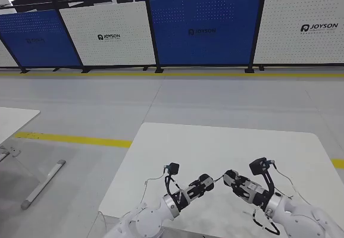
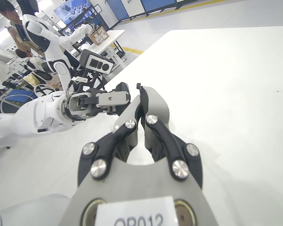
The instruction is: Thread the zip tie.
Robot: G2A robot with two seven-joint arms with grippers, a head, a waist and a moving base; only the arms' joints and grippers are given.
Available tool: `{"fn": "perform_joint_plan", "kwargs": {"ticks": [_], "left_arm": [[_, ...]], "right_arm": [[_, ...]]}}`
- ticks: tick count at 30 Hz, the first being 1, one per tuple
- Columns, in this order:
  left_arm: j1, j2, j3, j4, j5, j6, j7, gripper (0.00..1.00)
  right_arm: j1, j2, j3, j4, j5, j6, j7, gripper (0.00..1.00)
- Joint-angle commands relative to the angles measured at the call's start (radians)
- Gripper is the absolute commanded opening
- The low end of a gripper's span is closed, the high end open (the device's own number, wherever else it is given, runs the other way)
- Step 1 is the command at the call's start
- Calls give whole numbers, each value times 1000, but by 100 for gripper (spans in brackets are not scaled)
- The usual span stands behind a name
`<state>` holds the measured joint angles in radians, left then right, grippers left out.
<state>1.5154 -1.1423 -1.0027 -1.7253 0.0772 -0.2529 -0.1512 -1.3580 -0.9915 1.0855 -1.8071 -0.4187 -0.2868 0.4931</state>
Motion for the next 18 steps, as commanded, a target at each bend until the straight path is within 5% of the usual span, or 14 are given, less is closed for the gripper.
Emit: {"fn": "perform_joint_plan", "kwargs": {"ticks": [1,8,9,10,11,18], "left_arm": [[0,0,0,0,0,-1,0,0],[-3,-2,-2,0,-4,-4,3,0],[-3,-2,-3,0,-6,-4,4,0],[-4,-2,-3,1,-8,-3,6,0],[-4,-3,-4,2,-14,-3,9,0],[3,-6,-14,-11,-51,-19,40,0]], "right_arm": [[0,-1,0,-2,-3,0,6,0],[8,-5,-3,4,9,-16,34,0],[9,-6,-3,6,11,-19,35,36],[10,-6,-3,7,11,-21,36,54],[9,-6,-1,9,13,-23,35,100],[-20,-5,22,35,18,-53,15,100]]}}
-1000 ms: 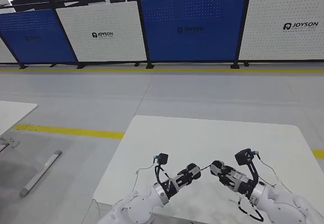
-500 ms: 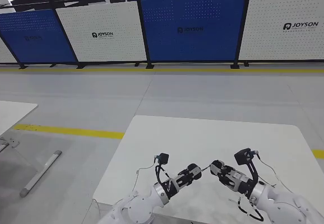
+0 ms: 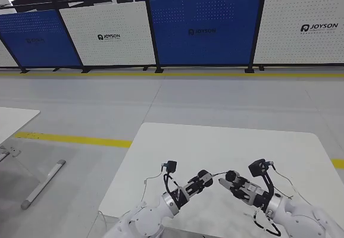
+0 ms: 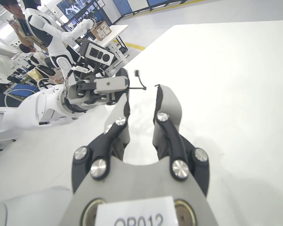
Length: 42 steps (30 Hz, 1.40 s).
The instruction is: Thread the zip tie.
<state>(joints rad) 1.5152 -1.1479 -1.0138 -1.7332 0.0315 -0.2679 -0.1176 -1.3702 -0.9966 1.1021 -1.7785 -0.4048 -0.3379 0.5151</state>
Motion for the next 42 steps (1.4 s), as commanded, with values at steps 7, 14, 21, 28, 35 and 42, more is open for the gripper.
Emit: {"fn": "perform_joint_plan", "kwargs": {"ticks": [7,14,21,28,35,42], "left_arm": [[15,1,-16,-19,-22,-10,9,0],[15,0,-16,-18,-23,-9,9,0],[10,-3,-16,-13,-132,-24,-40,0],[8,-4,-14,-13,-140,-21,-42,0],[-6,-10,2,-5,-132,-3,-28,0],[-20,-15,16,13,-128,9,-32,0]], "right_arm": [[-15,2,16,-10,-44,40,0,100],[-15,1,22,3,-98,88,-20,100],[-4,-7,-22,3,-252,177,-17,100],[-10,-10,-23,1,-253,178,-44,100],[-4,-16,-26,-4,-240,143,-51,33],[14,-24,-39,-7,-239,147,-34,40]]}}
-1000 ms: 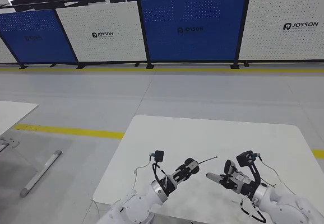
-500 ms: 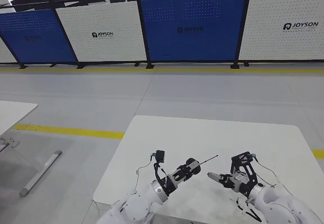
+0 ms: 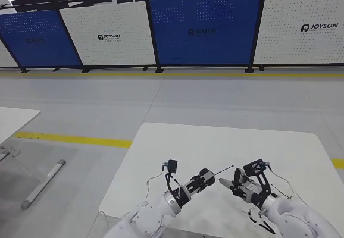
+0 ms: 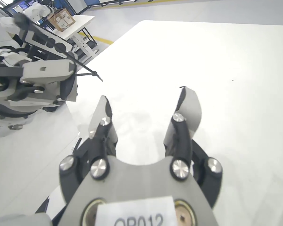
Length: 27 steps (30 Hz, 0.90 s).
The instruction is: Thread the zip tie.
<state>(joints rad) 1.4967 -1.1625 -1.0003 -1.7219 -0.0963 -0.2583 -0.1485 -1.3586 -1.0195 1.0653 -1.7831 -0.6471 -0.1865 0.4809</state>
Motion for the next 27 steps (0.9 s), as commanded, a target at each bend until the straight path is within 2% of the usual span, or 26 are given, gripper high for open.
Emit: {"fn": "perform_joint_plan", "kwargs": {"ticks": [1,10,12,21,27], "left_arm": [[-2,-1,4,3,-1,-1,-1,0],[-5,-5,6,14,-3,-6,2,0],[-6,-5,7,16,-1,-6,4,0],[-6,-9,21,22,11,-10,-8,0],[-10,-11,26,26,13,-11,-8,0]], "right_arm": [[4,-2,-3,-1,9,-11,3,39],[8,-6,1,-7,18,-43,20,40],[9,-7,1,-7,19,-47,20,34],[7,-12,4,-9,17,-62,19,32],[14,-16,-2,1,19,-68,26,24]]}}
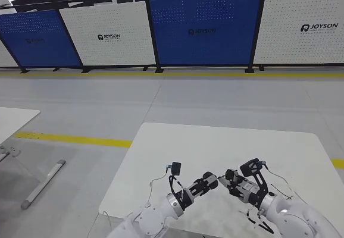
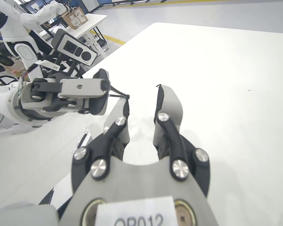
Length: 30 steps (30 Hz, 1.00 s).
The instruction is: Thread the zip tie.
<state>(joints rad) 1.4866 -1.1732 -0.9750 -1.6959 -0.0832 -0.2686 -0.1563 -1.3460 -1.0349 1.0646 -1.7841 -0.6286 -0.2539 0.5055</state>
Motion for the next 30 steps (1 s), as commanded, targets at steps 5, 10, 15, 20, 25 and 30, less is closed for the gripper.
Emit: {"fn": "perform_joint_plan", "kwargs": {"ticks": [5,10,15,20,25,30], "left_arm": [[-2,-2,3,5,7,-2,0,0],[-3,-3,4,12,6,-5,1,0],[-1,-3,1,13,7,-12,2,0],[0,-4,-2,7,6,-17,5,0],[3,-4,-5,4,5,-18,9,0],[1,-6,-5,7,6,-15,9,0]], "right_arm": [[10,-5,-10,3,-11,-2,5,15],[10,-8,-12,1,-21,2,5,0],[9,-10,-11,1,-24,3,9,0],[9,-12,-10,12,-18,3,21,0],[13,-14,-13,20,-7,-11,43,27],[10,-14,-5,12,-6,-15,45,28]]}}
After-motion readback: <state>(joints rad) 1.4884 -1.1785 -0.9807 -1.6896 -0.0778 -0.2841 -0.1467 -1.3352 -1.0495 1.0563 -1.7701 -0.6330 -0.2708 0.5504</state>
